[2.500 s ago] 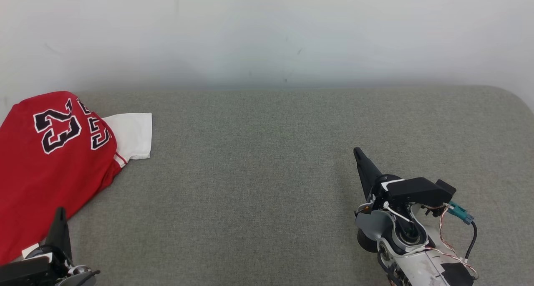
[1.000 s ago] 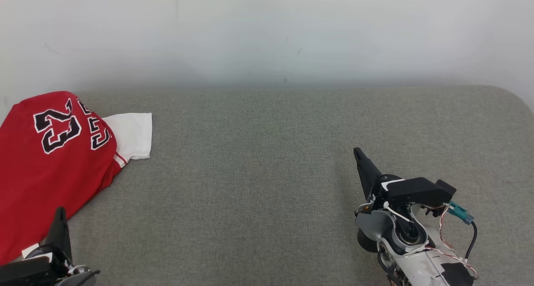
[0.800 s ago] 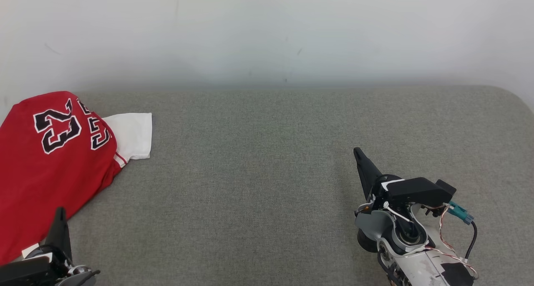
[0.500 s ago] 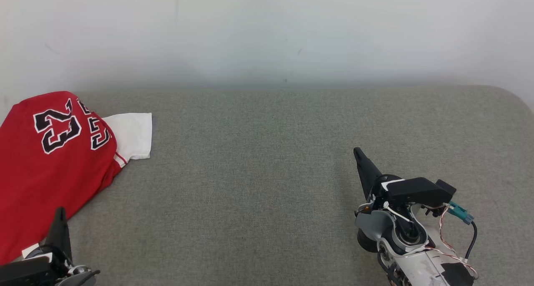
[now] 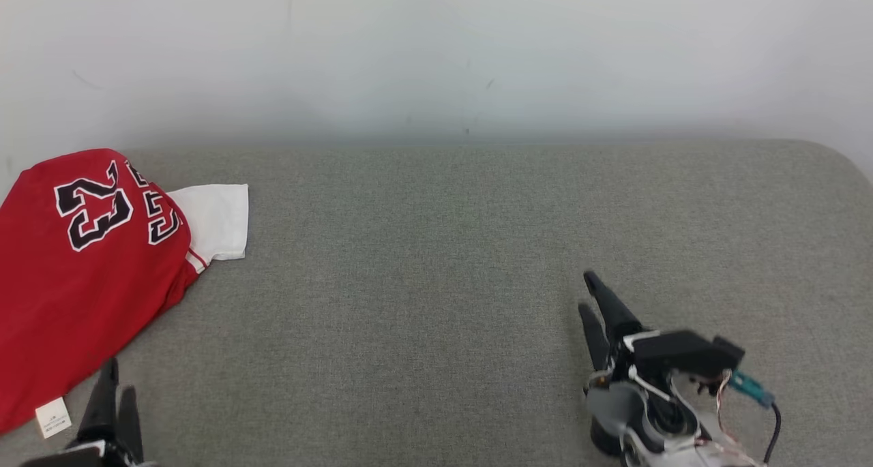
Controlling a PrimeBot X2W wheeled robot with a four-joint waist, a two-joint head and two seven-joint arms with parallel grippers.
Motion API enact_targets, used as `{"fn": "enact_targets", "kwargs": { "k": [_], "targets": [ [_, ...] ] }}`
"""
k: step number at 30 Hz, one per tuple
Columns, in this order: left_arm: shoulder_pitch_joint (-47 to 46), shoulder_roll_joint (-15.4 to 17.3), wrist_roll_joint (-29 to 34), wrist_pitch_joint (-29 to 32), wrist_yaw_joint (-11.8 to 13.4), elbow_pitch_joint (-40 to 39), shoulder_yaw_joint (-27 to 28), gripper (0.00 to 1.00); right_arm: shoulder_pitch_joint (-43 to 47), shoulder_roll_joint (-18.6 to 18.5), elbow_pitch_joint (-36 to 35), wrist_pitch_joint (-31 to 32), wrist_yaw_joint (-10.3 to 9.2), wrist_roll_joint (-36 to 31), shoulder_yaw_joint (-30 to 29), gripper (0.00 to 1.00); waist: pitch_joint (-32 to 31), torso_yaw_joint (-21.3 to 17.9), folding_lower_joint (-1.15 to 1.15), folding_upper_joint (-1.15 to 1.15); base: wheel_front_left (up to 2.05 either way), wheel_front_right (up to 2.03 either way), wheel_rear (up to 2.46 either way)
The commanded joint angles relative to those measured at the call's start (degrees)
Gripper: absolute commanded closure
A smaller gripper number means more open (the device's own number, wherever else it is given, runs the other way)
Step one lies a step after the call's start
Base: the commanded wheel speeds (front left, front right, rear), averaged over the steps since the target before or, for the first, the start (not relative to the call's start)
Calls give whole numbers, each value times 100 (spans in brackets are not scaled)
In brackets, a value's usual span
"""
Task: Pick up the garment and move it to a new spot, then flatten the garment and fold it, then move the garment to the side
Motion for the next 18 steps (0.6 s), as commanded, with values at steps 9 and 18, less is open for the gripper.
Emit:
{"fn": "enact_targets", "kwargs": {
  "k": [9, 18],
  "targets": [
    [118, 17, 353, -309, -3, -273, -280, 0, 307, 1, -455, -218, -1, -464, -33, 0, 2, -3, 0, 0, 0, 0, 0],
    [236, 15, 1358, -574, -5, -475, -359, 0, 609, 2, -869, -406, -2, -1502, -85, 0, 13, -17, 0, 0, 0, 0, 0]
  ]
}}
